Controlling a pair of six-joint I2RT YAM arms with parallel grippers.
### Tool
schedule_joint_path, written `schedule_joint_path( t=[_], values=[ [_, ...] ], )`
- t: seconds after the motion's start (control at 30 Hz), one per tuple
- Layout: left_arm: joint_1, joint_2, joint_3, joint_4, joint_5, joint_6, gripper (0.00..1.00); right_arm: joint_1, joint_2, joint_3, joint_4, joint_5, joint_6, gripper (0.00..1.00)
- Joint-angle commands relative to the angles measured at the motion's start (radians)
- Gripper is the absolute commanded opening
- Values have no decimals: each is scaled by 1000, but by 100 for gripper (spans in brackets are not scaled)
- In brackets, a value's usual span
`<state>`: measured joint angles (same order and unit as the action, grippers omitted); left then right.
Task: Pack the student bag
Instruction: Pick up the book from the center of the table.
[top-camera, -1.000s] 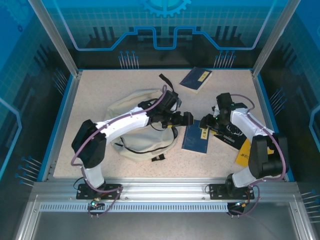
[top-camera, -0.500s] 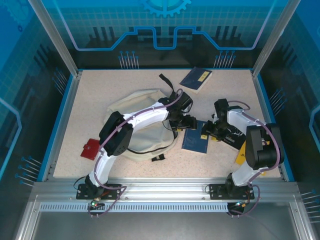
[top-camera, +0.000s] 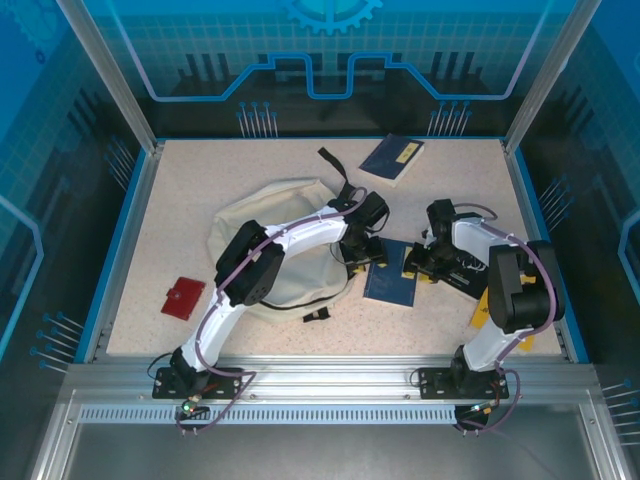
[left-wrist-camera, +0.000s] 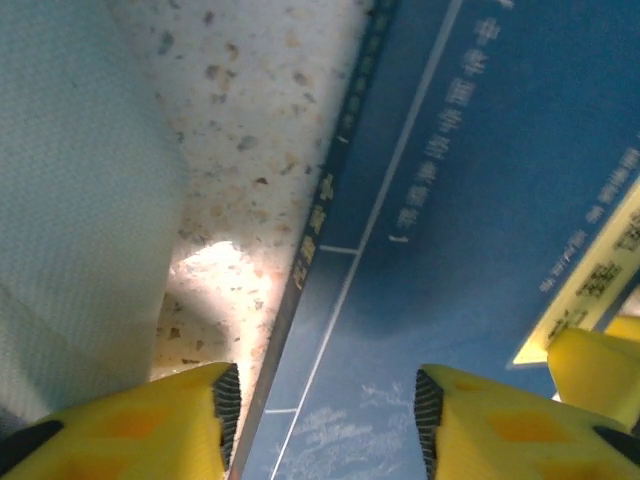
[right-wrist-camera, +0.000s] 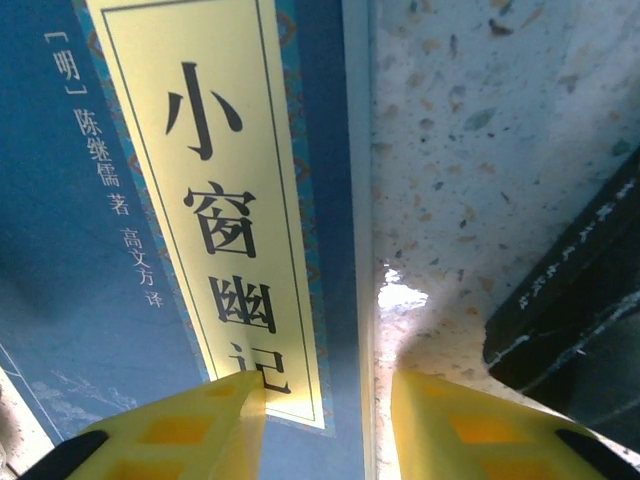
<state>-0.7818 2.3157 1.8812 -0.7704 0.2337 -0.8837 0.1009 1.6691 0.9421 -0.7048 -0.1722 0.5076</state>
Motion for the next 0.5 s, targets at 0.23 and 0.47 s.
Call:
schedule_joint_path(
  t=[0.23, 0.47],
  values=[
    [10, 68, 105, -74, 72, -80, 50, 17, 9, 13, -5, -109, -10, 35],
    [23, 78, 105, -60, 127, -66, 49, 30, -75, 29, -22, -120, 18, 30]
  ],
)
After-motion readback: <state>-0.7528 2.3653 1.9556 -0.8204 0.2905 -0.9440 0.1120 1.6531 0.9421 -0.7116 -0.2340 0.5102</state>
